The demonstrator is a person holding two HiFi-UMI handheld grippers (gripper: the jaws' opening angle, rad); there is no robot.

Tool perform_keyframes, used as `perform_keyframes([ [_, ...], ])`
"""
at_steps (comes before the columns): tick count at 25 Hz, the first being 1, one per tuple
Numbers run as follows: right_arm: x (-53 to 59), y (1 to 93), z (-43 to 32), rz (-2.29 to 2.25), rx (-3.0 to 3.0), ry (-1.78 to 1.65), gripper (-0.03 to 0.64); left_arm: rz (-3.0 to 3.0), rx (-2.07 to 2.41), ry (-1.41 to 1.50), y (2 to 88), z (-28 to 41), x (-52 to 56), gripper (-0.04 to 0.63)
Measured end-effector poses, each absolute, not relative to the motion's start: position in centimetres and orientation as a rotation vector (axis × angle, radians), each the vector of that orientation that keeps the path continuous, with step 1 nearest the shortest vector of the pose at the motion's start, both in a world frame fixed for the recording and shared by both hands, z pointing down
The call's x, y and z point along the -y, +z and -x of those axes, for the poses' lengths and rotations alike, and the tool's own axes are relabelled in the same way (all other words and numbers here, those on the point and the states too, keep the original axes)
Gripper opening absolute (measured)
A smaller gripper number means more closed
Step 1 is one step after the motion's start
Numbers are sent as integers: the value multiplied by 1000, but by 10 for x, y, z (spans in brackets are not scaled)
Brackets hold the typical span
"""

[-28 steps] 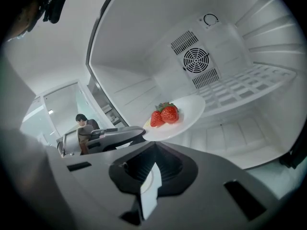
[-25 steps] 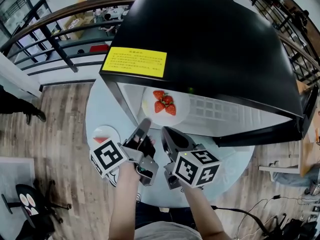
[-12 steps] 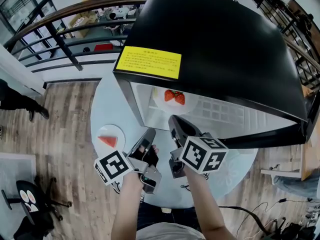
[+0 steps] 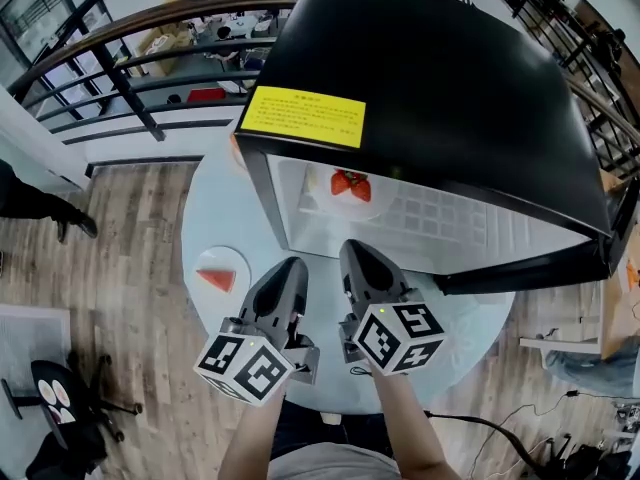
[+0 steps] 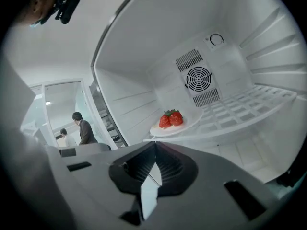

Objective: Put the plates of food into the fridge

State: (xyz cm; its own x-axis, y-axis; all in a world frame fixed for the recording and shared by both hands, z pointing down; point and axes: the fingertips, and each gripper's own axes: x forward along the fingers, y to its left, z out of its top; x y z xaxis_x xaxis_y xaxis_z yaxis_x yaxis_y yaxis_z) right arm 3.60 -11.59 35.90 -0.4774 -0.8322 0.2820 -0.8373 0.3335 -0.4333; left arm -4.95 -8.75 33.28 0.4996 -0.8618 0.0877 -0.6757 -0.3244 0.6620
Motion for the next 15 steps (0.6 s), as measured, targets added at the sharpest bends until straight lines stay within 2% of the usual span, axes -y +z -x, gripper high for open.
perform_keyframes([
  [6,90,348,-46,-1695,2580,664,14,-2488,1518,-216,293,43,68,18],
  [15,70,332,-35,-1759,2624,586,14,-2581,1562,-151,281,52,48,18],
])
